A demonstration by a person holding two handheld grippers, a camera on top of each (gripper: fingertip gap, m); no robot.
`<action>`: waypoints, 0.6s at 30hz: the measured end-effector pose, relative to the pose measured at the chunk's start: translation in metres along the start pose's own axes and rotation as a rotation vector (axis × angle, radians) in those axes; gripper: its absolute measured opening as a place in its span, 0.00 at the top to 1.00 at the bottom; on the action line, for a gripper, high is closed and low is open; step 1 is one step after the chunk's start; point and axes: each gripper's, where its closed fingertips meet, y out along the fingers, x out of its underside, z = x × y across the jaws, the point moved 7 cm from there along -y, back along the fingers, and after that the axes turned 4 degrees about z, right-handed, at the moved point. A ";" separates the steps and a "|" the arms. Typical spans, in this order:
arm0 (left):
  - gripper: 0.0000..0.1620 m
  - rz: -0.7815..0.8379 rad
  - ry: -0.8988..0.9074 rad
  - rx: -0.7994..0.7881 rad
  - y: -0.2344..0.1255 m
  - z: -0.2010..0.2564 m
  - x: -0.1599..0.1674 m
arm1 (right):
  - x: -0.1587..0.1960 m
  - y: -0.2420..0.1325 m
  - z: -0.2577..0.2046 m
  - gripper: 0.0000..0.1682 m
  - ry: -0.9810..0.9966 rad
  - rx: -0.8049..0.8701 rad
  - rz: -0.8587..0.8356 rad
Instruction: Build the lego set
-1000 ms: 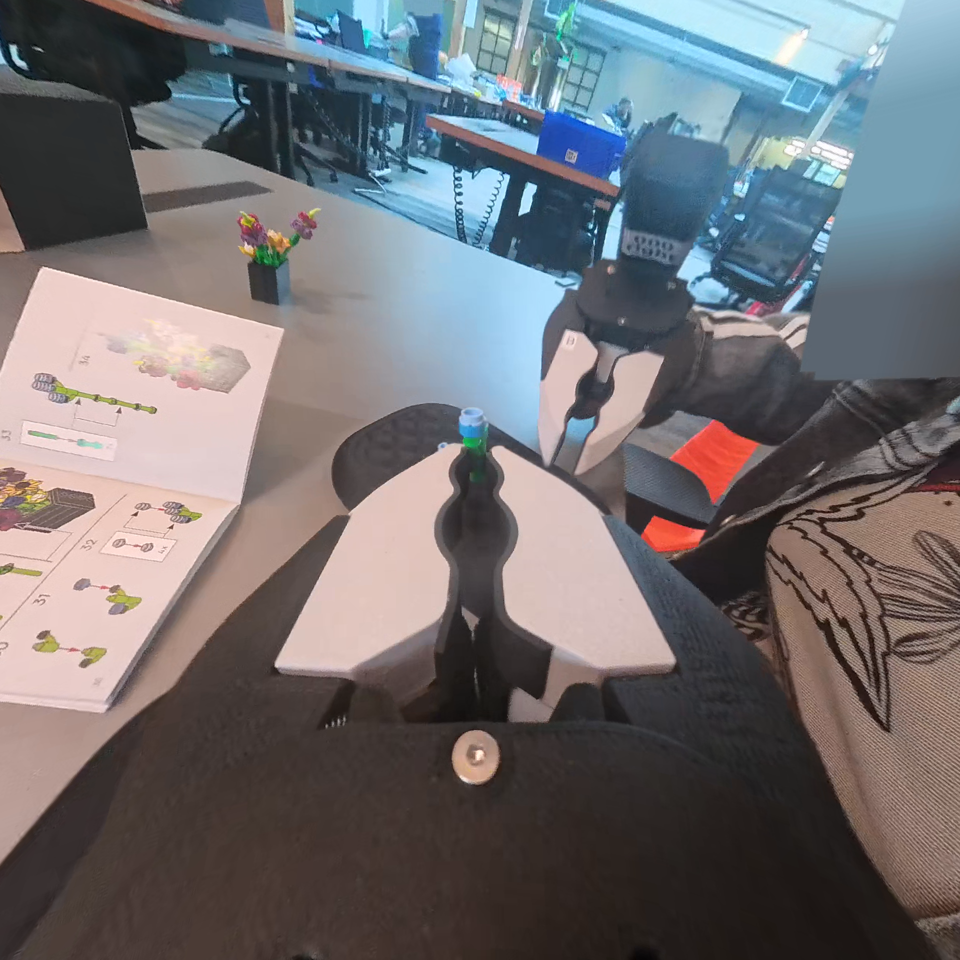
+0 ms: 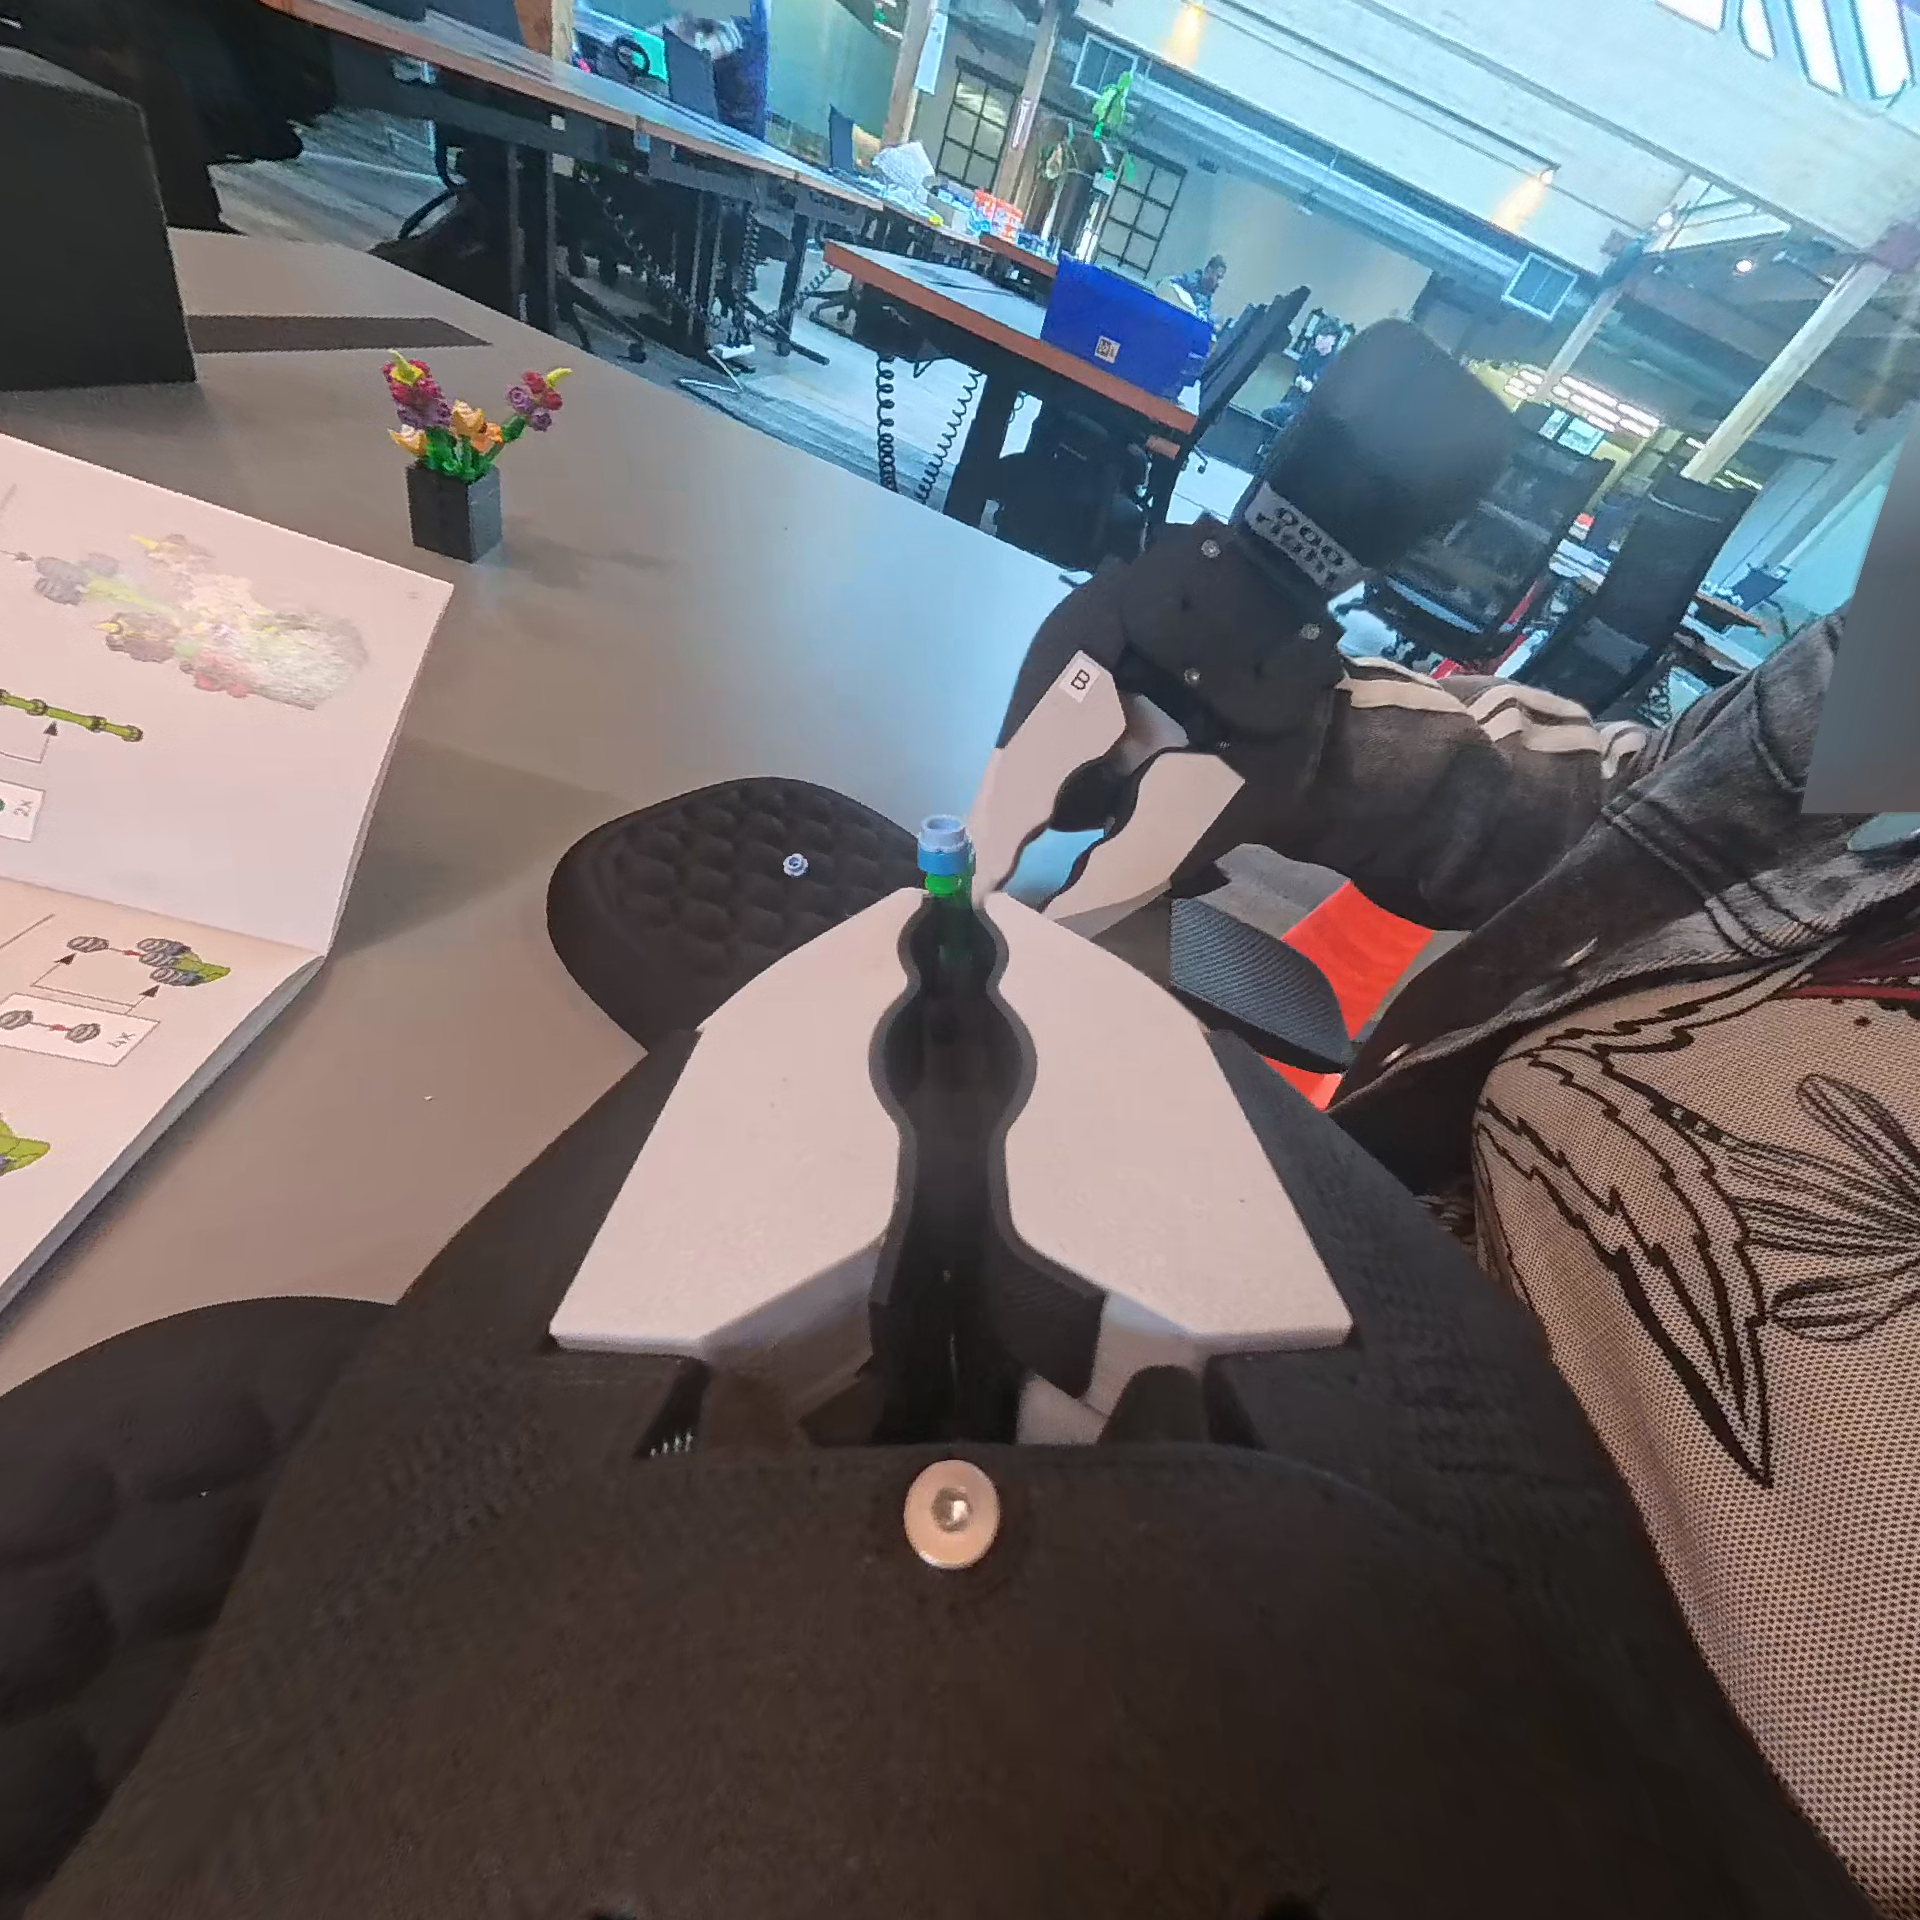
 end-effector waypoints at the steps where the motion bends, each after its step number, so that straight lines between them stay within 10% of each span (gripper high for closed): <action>1: 0.96 0.006 0.000 -0.001 0.000 0.000 0.000 | 0.000 0.000 -0.001 0.93 -0.006 0.003 0.004; 18: 0.96 0.029 -0.021 0.025 -0.002 -0.001 0.001 | 0.002 0.008 0.020 0.99 0.146 -0.025 0.087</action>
